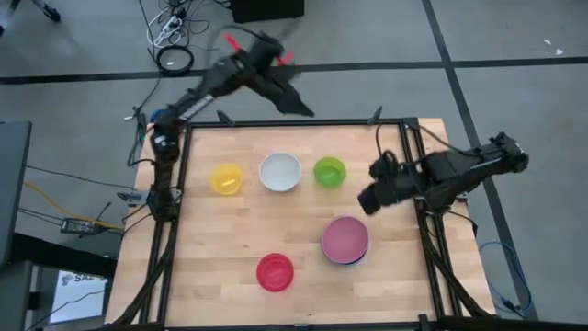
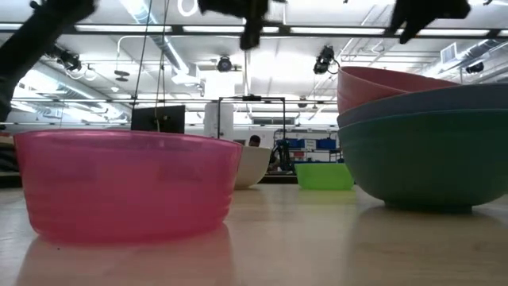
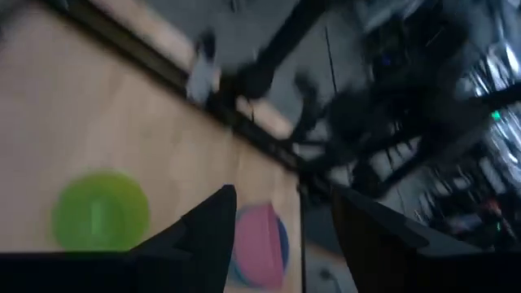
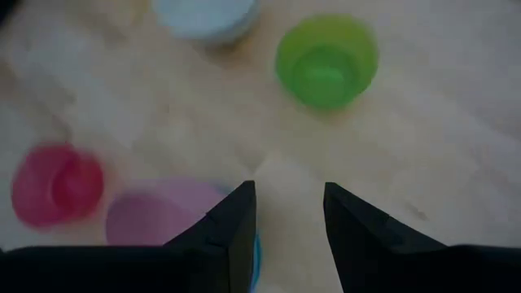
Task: Nest bowls inside each other
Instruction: Stack the pink bowl on top of the blue bowl
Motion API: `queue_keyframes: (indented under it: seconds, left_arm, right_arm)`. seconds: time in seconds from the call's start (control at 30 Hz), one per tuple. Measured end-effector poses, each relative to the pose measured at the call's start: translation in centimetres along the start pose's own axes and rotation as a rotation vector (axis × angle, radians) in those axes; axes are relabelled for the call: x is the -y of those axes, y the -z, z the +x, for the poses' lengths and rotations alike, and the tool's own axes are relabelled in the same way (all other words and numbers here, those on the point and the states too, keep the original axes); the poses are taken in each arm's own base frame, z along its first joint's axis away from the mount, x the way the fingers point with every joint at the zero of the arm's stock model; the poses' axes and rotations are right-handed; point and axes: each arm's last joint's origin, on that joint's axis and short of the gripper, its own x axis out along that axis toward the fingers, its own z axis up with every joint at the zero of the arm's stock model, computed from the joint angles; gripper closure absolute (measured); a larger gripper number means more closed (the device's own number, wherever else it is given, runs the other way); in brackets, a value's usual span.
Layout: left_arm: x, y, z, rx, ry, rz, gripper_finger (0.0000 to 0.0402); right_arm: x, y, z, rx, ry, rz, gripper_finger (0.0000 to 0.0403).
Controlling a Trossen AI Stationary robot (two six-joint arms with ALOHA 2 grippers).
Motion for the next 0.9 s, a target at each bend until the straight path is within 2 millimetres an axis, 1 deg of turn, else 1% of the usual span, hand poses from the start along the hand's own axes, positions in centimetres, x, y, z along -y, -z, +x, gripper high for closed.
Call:
queue_keyframes:
  seconds: [0.1,0.17,0.3,0.37,0.43,0.57,0.73,0.8,0.9]
  left_arm:
    - [2.0,-0.6,-3.5,0.126,-0.055,0.053,0.0193]
    - [3.3,-0.7,-5.6,0.213,-0.118,0.087,0.0193]
    - [5.7,-0.4,-8.6,0.343,-0.219,0.133,0.0193]
    - [6.7,-0.1,-9.6,0.378,-0.24,0.153,0.0193]
    - [7.4,0.1,-10.3,0.404,-0.258,0.163,0.0193]
    - [8.2,0.4,-11.0,0.429,-0.272,0.179,0.0193]
    - [8.0,0.5,-10.9,0.411,-0.28,0.173,0.0193]
    - [7.9,0.6,-10.9,0.398,-0.288,0.176,0.0193]
    - [7.8,0.8,-10.9,0.386,-0.294,0.174,0.0193]
  right_arm:
    - [-0.4,1.8,0.9,-0.035,-0.018,-0.04,0.0273]
    - [-1.0,2.8,2.3,-0.067,-0.08,-0.037,0.0278]
    - [-2.6,4.1,4.9,-0.133,-0.298,0.032,0.029]
    - [-2.7,4.5,6.0,-0.13,-0.341,0.093,0.0296]
    - [-2.4,4.8,6.8,-0.128,-0.315,0.15,0.0304]
    - [-1.8,4.6,7.5,-0.107,-0.271,0.191,0.0317]
    - [-0.7,4.5,8.9,-0.174,-0.221,0.244,0.0329]
    - [-0.7,4.4,9.1,-0.195,-0.229,0.251,0.0332]
    - [-1.0,4.1,9.0,-0.172,-0.267,0.268,0.0334]
